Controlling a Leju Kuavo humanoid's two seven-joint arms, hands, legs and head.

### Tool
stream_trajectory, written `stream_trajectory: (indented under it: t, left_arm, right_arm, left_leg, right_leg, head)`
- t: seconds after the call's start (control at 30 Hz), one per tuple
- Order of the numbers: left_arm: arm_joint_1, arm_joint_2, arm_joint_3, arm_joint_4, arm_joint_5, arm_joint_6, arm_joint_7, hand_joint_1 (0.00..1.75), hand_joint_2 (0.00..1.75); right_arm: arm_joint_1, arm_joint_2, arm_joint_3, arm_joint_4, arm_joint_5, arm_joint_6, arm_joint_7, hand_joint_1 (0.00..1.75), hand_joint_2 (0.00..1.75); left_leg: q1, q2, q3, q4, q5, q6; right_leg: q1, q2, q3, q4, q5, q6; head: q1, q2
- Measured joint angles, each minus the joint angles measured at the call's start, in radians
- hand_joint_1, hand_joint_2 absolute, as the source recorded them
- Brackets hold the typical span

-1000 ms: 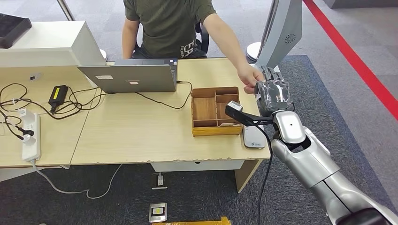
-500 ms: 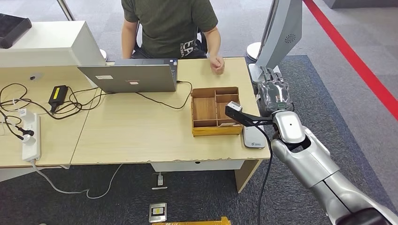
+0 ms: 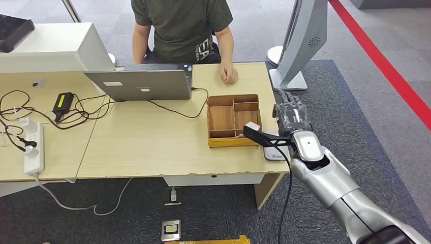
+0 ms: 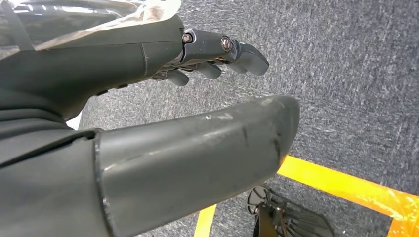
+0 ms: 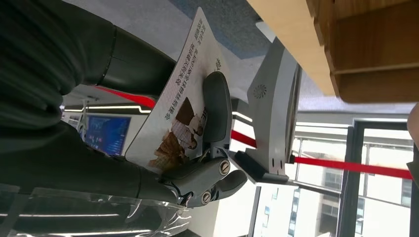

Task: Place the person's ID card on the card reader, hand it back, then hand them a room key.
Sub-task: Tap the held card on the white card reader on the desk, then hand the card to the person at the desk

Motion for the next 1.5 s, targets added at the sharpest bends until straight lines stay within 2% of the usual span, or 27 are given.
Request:
stream_trajectory:
  t: [0.3, 1.03, 1.5]
  left_arm:
    - [0.000, 0.000, 0.000, 0.000, 0.008, -0.005, -0.008, 0.00, 0.00]
    - [0.002, 0.000, -0.002, 0.000, -0.009, -0.026, -0.025, 0.00, 0.00]
    - [0.001, 0.000, -0.005, 0.000, -0.021, -0.029, -0.039, 0.00, 0.00]
  right_arm:
    - [0.031, 0.014, 0.007, 0.067, -0.018, 0.001, -0.002, 1.75, 1.75]
    - [0.105, -0.011, -0.037, 0.122, -0.031, 0.027, -0.021, 1.75, 1.75]
    - [0.122, 0.003, -0.044, 0.144, -0.053, -0.004, -0.043, 1.75, 1.75]
  left_leg:
    - [0.000, 0.000, 0.000, 0.000, 0.000, 0.000]
    - [0.000, 0.000, 0.000, 0.000, 0.000, 0.000]
    - [0.000, 0.001, 0.001, 0.000, 0.000, 0.000]
  right_leg:
    - [0.000, 0.000, 0.000, 0.000, 0.000, 0.000]
    - [0.000, 0.000, 0.000, 0.000, 0.000, 0.000]
    - [0.000, 0.000, 0.000, 0.000, 0.000, 0.000]
  head:
    - [0.000, 0.000]
    - [0.000, 0.000]
    - [0.000, 0.000]
